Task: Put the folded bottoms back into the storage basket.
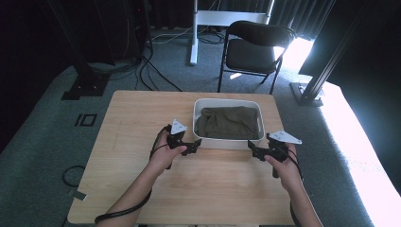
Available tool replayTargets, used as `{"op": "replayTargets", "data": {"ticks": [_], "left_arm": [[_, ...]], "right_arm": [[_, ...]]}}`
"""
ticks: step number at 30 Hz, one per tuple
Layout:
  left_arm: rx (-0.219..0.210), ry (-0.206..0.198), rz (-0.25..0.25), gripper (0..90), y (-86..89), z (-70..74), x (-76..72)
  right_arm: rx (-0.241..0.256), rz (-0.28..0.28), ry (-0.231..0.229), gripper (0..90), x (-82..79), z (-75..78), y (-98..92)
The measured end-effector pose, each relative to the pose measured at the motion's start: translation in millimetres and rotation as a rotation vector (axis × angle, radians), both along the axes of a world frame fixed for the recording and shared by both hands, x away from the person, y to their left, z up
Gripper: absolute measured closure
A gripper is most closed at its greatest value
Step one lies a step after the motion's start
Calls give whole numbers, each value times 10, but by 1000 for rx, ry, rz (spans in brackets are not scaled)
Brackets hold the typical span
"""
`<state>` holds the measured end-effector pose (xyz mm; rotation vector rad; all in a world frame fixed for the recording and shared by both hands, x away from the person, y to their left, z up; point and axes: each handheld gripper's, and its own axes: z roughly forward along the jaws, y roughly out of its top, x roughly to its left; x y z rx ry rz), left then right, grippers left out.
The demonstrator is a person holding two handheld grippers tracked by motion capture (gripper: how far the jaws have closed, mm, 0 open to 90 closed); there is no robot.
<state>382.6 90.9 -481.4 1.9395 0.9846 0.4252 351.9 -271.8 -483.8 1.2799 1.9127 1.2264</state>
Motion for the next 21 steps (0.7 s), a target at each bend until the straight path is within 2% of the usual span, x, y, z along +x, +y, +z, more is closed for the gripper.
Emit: {"op": "replayTargets", "data": {"ticks": [9, 21], "left_arm": [[6, 15, 31, 181, 151, -131, -107], [30, 57, 57, 181, 349, -326, -238]], "right_arm": [[-24, -12, 21, 118, -137, -185, -33], [-26, -45, 67, 117, -253, -458, -172]]}}
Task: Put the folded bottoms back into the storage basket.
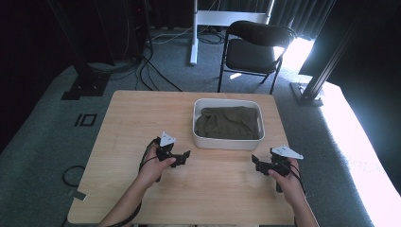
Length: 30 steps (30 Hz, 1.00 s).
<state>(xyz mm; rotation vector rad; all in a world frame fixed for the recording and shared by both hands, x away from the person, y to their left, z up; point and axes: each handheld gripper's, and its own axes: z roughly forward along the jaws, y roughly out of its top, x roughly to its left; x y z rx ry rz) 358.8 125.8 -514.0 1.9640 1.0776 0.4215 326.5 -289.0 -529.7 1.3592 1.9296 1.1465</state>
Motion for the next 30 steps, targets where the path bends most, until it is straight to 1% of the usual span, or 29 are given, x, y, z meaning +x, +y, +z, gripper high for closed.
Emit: {"op": "replayTargets", "data": {"ticks": [2, 4, 5, 8, 9, 11, 12, 13, 16, 20, 23, 24, 26, 28, 30], "left_arm": [[12, 2, 13, 181, 46, -26, -19], [13, 10, 26, 181, 84, -49, -40], [11, 15, 31, 181, 103, -61, -54], [22, 23, 52, 181, 172, -93, -98], [19, 23, 63, 181, 192, -102, -113], [17, 28, 75, 181, 232, -126, -139], [24, 32, 77, 181, 253, -139, -152], [23, 35, 83, 181, 270, -151, -165], [44, 36, 101, 182, 318, -171, -204], [70, 49, 131, 182, 403, -188, -241], [74, 56, 162, 181, 473, -201, -265], [82, 58, 171, 182, 497, -205, -273], [102, 57, 191, 181, 548, -214, -286], [107, 57, 221, 181, 600, -232, -293], [130, 65, 246, 182, 650, -255, -308]], "right_arm": [[-9, -14, 6, 117, -21, -36, -37], [-24, -23, 14, 117, -40, -69, -67], [-28, -27, 17, 117, -46, -81, -77], [-40, -38, 29, 117, -69, -133, -119], [-43, -40, 33, 117, -77, -146, -128], [-51, -44, 45, 117, -92, -165, -141], [-61, -44, 47, 117, -99, -173, -149], [-59, -46, 52, 117, -106, -178, -153], [-66, -58, 54, 117, -122, -192, -171], [-79, -60, 66, 117, -154, -227, -170], [-85, -62, 76, 117, -175, -265, -178], [-84, -65, 79, 116, -180, -272, -186], [-88, -77, 86, 117, -188, -284, -203], [-89, -90, 95, 117, -195, -299, -222], [-107, -117, 106, 117, -195, -317, -249]]}}
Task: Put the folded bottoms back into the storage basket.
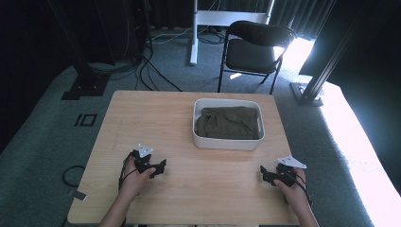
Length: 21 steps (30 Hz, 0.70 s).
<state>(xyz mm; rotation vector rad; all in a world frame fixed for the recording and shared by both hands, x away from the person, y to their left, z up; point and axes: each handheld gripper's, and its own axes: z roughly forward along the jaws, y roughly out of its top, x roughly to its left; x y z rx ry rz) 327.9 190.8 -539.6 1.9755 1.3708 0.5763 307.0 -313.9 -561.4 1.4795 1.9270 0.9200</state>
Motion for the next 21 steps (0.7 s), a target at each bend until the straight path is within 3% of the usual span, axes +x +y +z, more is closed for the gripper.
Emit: {"op": "replayTargets", "data": {"ticks": [7, 10, 12, 16, 21], "left_arm": [[20, 31, 60, 181, 131, -73, -35], [21, 37, 63, 182, 149, -109, -37], [44, 24, 63, 182, 149, -124, -40], [40, 12, 81, 162, 150, -141, -32], [36, 10, 140, 120, 118, -157, -30]], "right_arm": [[-12, -29, 36, 117, 8, -12, -32], [-12, -37, 65, 117, 17, -22, -32], [-5, -40, 71, 118, 17, -22, -33], [7, -43, 76, 118, 21, -25, -39], [9, -41, 75, 118, 20, -26, -40]]}}
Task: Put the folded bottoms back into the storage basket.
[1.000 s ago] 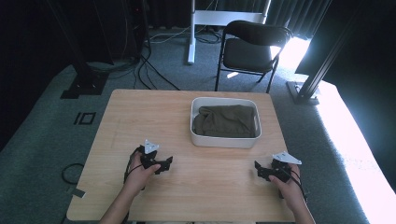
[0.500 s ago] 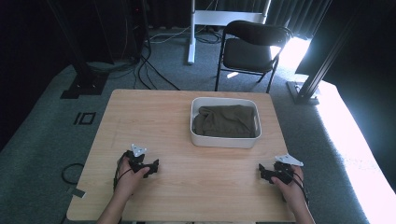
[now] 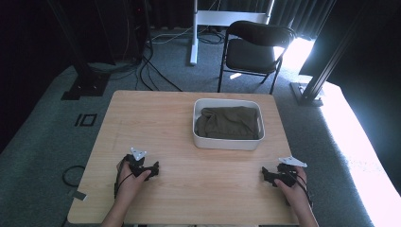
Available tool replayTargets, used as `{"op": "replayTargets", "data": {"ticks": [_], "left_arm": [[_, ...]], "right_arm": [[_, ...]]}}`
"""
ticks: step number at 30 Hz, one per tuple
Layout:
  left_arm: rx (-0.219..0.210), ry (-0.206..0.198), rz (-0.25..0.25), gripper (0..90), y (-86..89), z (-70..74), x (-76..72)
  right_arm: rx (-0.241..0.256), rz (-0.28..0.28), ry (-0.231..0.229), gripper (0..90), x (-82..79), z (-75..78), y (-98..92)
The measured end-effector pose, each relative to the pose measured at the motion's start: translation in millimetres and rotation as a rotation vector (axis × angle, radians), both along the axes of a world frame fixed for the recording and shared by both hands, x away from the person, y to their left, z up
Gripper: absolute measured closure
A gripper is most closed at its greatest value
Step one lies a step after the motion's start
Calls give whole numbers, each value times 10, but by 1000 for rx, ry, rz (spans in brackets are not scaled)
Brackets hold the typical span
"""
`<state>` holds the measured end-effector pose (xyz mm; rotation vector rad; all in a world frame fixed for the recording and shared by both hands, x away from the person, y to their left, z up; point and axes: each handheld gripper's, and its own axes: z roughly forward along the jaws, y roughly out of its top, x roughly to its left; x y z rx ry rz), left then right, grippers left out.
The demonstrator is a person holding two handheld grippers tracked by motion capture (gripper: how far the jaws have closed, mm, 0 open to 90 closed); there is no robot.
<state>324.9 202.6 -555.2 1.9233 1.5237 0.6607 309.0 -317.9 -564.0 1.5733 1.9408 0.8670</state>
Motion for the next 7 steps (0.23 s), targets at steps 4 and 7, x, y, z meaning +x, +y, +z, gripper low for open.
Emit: {"op": "replayTargets", "data": {"ticks": [4, 7], "left_arm": [[-1, 2, 12, 100, -5, -1, 3], [1, 8, 35, 76, -13, -4, 16]], "right_arm": [[-1, -1, 0, 118, 0, -1, 1], [0, 0, -1, 119, 0, -1, 0]]}}
